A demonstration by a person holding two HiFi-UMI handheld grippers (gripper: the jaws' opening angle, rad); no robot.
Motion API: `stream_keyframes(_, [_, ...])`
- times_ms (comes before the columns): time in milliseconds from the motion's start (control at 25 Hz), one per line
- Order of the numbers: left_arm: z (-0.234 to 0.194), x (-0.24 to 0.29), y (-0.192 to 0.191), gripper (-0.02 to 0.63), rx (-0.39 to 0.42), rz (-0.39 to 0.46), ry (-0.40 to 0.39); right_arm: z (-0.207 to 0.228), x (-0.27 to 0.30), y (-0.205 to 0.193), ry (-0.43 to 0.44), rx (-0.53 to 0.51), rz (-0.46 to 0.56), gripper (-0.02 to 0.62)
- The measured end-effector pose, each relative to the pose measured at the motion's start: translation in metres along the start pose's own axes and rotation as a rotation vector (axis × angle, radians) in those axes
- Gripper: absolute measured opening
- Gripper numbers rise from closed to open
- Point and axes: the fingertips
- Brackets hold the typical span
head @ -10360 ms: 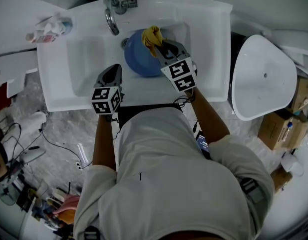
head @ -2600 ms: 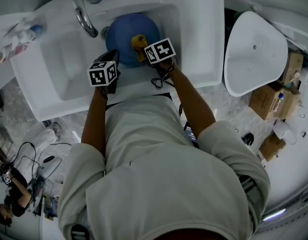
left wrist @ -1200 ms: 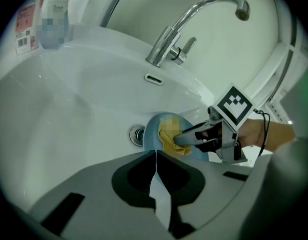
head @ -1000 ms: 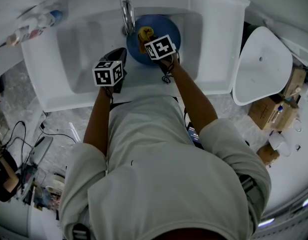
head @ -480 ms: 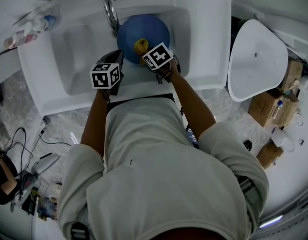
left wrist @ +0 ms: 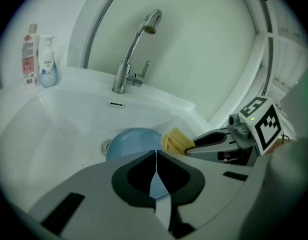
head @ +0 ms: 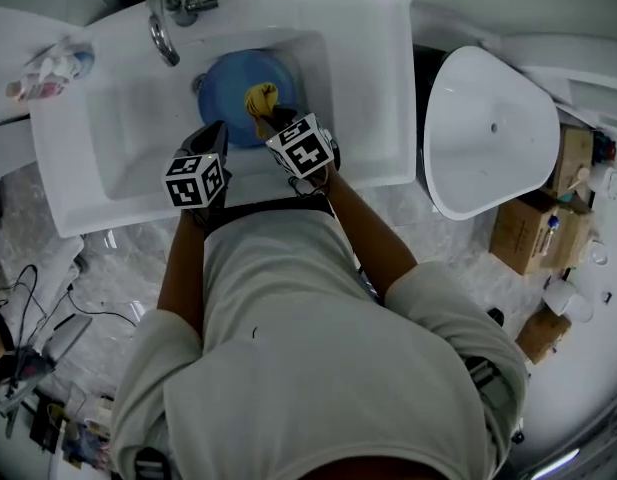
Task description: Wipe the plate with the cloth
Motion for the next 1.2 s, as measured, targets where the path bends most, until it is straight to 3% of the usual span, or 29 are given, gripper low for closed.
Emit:
stream_keyframes(360, [0.044, -0.043, 0.032, 0.025, 0.082, 0.125, 0.044, 0.001, -0.074, 0.021, -0.076, 0.012, 0.275, 0.074])
stream_keyframes(800, [0.075, -0.127, 0.076, 0.025, 0.258, 0.326, -0.037, -0.040, -0.159, 0.050, -0.255, 0.136, 0.571, 0.074])
stream_keyframes(1200, [0.133, -0.199, 0.118, 0.025, 0.389, 0.523, -0.090, -0.066, -0.280, 0.070, -0.440, 0.126, 0.770, 0.074])
Point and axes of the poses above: the fingertips, and each gripper's own axes: x forward along the fingers, z to its right, y out of its top, and after that the axes turned 6 degrees about -z, right-handed
